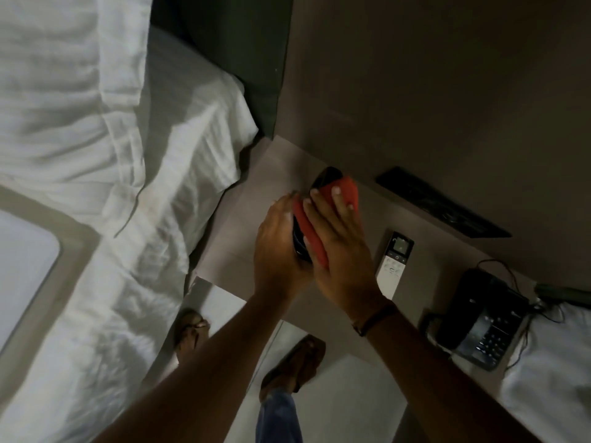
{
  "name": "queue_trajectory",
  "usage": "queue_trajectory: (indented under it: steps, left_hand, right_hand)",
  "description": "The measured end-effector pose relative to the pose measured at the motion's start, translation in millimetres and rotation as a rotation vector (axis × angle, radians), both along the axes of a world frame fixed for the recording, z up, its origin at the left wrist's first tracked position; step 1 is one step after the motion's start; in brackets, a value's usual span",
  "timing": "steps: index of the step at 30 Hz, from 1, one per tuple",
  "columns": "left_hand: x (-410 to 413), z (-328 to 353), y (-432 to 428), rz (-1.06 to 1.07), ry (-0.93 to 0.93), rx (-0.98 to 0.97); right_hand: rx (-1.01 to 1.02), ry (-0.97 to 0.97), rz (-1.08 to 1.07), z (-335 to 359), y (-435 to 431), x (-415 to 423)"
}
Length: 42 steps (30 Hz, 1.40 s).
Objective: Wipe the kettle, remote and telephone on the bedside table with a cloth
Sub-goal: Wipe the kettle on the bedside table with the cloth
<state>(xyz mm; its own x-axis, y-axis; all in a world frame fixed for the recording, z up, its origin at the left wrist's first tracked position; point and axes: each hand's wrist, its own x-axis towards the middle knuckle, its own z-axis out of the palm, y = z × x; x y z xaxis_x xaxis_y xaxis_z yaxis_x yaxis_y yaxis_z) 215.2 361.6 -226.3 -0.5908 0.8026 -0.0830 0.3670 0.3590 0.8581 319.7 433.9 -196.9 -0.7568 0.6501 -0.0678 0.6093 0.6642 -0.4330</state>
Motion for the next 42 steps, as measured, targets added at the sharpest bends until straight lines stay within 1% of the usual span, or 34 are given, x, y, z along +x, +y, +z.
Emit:
queue_trajectory:
  steps: [2, 3, 5, 6, 7, 8, 9, 10, 11, 12, 14, 15, 17, 18, 19, 20, 23, 25, 27, 29, 32, 34, 38, 40, 42]
  left_hand:
    - [-1.8, 0.4, -1.5, -0.012, 0.022, -0.011]
    - [-2.8, 0.0, -1.6, -0.023, 0.040, -0.022]
    - [-3.9, -0.4, -2.0, -0.050, 0.070, -0.092]
    - [-3.7, 0.2, -2.8, -0.056, 0.075, -0.152]
    - [-3.1, 1.0, -4.0, -0.053, 0.072, -0.201]
    - [-2.6, 1.2, -5.3, -0.045, 0.066, -0.232]
    - [-2.2, 0.6, -6.3, -0.039, 0.059, -0.248]
    - [-1.7, -0.4, -6.6, -0.037, 0.060, -0.256]
    - [-1.0, -1.5, -6.8, -0.034, 0.072, -0.261]
    - [-0.6, -3.3, -7.1, -0.031, 0.090, -0.267]
    - [0.0, -7.1, -7.3, -0.031, 0.113, -0.283]
    - [-0.3, -8.8, -7.6, -0.035, 0.116, -0.291]
    - [-0.7, -9.9, -8.0, -0.044, 0.116, -0.306]
    - [-0.9, -8.8, -7.7, -0.045, 0.108, -0.309]
    - [-0.9, -7.0, -6.3, -0.045, 0.097, -0.308]
    - [-0.6, -4.7, -4.5, -0.042, 0.096, -0.308]
    - [1.4, -0.5, -3.0, -0.058, 0.157, -0.337]
    - [2.8, -1.3, -6.2, -0.115, 0.196, -0.388]
    - [2.2, -3.9, -10.5, -0.135, 0.212, -0.411]
    - [1.3, -4.2, -10.7, -0.133, 0.207, -0.400]
    - [0.2, 0.3, -7.0, -0.088, 0.154, -0.346]
    - [0.3, 3.2, -5.9, -0.075, 0.126, -0.333]
    - [0.4, 4.4, -7.1, -0.082, 0.117, -0.331]
    - [-0.2, 4.0, -7.9, -0.082, 0.120, -0.337]
    - [-1.1, 2.8, -8.4, -0.094, 0.138, -0.350]
  right_hand:
    - [-0.132, 0.116, 0.003, 12.1, -2.5, 10.1]
    - [-0.230, 0.165, -0.002, 20.8, -4.1, 15.9]
    - [-0.529, 0.257, -0.087, 38.7, -8.4, 30.4]
    - [-0.681, 0.331, -0.212, 50.9, -10.8, 35.3]
    - [-0.790, 0.425, -0.392, 62.4, -10.9, 38.9]
    - [-0.830, 0.513, -0.585, 70.8, -8.8, 43.7]
    - [-0.808, 0.569, -0.760, 76.9, -4.4, 49.7]
    - [-0.754, 0.614, -0.886, 83.1, 1.6, 51.0]
    - [-0.676, 0.657, -0.921, 87.3, 9.2, 47.5]
    - [-0.592, 0.680, -0.881, 89.6, 18.1, 38.6]
    - [-0.396, 0.631, -0.722, 86.6, 37.6, 10.7]
    - [-0.313, 0.544, -0.631, 79.7, 47.2, -5.9]
    - [-0.166, 0.246, -0.416, 59.0, 58.2, -36.4]
    - [-0.126, 0.095, -0.322, 47.7, 55.3, -45.8]
    - [-0.109, -0.015, -0.265, 37.4, 47.7, -49.1]
    - [-0.086, -0.074, -0.234, 29.5, 37.9, -49.0]
    - [0.037, -0.094, -0.154, 13.4, 7.0, -35.0]
    - [0.061, -0.099, -0.109, 10.2, -7.2, -27.8]
    - [0.040, -0.090, -0.098, 8.9, -15.3, -25.9]
    - [0.022, -0.065, -0.070, 8.2, -26.3, -17.5]
    - [0.071, -0.024, 0.000, 2.2, -44.0, 11.6]
    - [0.067, -0.011, -0.049, -2.5, -53.9, 29.1]
    - [-0.059, 0.021, -0.248, -3.3, -57.8, 23.4]
    - [-0.037, 0.011, -0.253, -1.6, -57.2, 8.4]
    - [0.037, -0.038, -0.169, 0.4, -49.9, -5.6]
